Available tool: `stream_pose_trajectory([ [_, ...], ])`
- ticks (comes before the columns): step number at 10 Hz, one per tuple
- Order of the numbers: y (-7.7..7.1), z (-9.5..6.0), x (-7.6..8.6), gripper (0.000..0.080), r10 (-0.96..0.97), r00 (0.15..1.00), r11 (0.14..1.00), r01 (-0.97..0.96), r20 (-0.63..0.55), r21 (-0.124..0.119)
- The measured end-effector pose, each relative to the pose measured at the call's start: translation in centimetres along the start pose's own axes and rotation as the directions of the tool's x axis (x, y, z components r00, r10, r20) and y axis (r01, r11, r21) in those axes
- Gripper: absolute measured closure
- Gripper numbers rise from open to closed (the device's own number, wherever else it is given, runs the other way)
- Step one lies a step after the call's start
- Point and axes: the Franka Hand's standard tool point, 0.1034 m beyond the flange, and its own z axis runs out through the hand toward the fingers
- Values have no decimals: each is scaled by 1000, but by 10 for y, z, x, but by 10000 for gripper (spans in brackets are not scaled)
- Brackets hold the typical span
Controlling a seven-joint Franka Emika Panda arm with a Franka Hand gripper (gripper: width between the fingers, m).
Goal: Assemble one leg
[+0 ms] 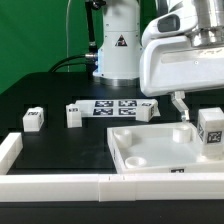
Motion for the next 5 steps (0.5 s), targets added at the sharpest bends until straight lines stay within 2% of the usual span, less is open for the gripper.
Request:
stream_pose_trajectory([
  [1, -1, 1, -1, 151, 1, 1000, 1000, -1, 10, 3],
  [2, -3, 5, -9, 151, 2, 991, 999, -7, 131, 34],
  [3, 11, 11, -2, 151, 25, 970, 998, -37, 243, 46],
  [4, 19, 13, 6, 151, 44, 947, 997, -61, 317, 42],
  [5, 20, 13, 5, 151, 55, 925, 996, -75, 376, 40],
])
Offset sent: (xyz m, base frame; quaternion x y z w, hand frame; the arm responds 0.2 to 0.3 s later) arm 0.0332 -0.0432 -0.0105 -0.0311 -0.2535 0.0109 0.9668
